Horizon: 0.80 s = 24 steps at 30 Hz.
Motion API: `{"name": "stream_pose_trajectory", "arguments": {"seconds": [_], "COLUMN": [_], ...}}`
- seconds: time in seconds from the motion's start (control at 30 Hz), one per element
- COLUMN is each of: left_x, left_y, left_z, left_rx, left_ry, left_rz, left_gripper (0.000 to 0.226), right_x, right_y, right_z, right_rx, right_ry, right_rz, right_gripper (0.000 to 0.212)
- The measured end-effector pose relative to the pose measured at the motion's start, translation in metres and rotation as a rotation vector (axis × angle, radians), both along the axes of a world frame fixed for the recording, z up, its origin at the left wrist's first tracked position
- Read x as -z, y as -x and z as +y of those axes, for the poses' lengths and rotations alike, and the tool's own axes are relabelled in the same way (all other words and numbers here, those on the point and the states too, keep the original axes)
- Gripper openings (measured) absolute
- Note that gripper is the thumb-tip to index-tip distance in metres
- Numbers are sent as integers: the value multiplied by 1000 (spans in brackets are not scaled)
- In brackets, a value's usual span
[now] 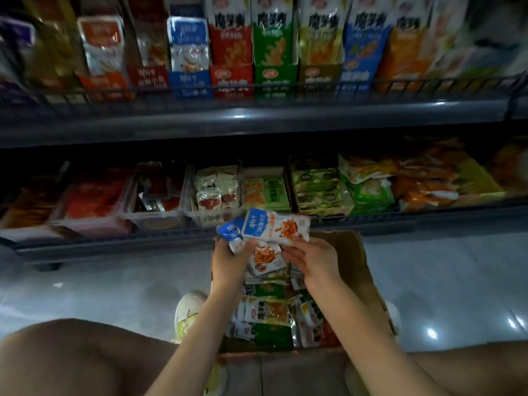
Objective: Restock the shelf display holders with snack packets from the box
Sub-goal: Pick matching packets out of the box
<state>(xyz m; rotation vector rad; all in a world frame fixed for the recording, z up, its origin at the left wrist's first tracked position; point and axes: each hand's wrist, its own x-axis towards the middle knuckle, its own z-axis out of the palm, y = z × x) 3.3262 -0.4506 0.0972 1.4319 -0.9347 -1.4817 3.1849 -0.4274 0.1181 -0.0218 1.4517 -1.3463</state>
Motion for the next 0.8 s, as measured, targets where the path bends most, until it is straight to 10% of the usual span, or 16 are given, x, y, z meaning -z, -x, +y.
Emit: {"name": "stream_pose_trajectory", "arguments": {"seconds": [0.5,0.8], "left_x": [-101,-155], "left_y": [48,101], "left_z": [-21,-22], "left_rx": [219,423], "left_ry": [146,188], "left_rz": [100,86], "left_gripper": [27,24], "right_x": [-118,-140], "right_y": [63,70], "right_z": [7,8], "right_rx": [-431,-234], "right_ry": [256,405], "right_rz": [612,460], "right_gripper": [47,39]}}
